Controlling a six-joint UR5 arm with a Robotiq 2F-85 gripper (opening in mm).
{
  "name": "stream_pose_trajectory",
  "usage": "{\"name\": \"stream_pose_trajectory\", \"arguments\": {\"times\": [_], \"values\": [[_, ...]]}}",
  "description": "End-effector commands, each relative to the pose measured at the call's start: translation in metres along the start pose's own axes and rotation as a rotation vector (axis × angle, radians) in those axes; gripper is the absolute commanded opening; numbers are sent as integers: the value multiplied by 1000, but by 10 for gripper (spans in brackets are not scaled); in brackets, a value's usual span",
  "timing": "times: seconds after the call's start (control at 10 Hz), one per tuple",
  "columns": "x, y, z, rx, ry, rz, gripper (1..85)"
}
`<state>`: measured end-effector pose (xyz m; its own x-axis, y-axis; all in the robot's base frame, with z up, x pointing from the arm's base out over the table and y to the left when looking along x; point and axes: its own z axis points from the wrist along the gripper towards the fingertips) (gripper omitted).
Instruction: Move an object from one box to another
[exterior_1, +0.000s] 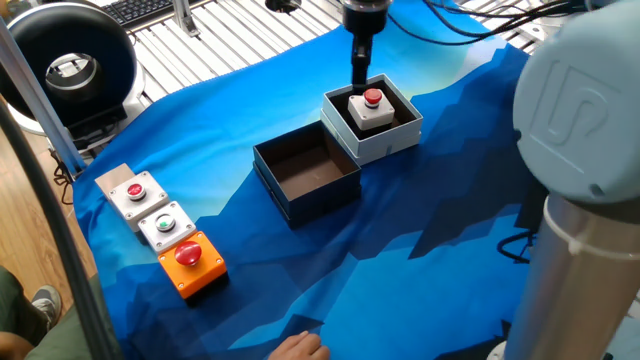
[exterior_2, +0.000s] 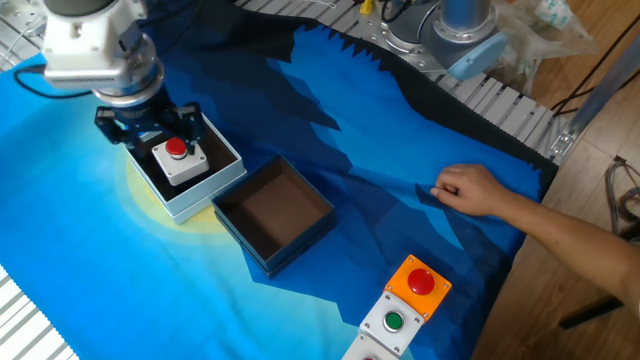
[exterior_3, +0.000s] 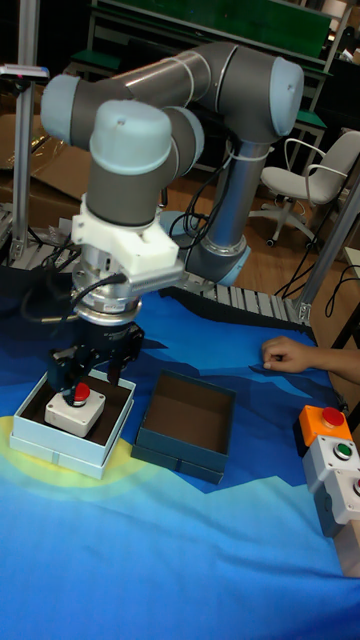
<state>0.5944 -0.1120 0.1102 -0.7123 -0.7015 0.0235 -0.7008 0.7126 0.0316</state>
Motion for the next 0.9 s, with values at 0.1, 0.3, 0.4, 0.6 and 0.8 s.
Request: {"name": "stream_pose_trajectory", "arguments": {"times": [0.1,0.3,0.4,0.6,0.8], "values": [[18,-13,24,2,11,-212,850],[19,-10,36,-7,-20,-240,850],[19,-8,40,0,-23,-241,850],[17,-1,50,1,-40,-240,850],[16,4,59,-1,-52,-235,850]]}}
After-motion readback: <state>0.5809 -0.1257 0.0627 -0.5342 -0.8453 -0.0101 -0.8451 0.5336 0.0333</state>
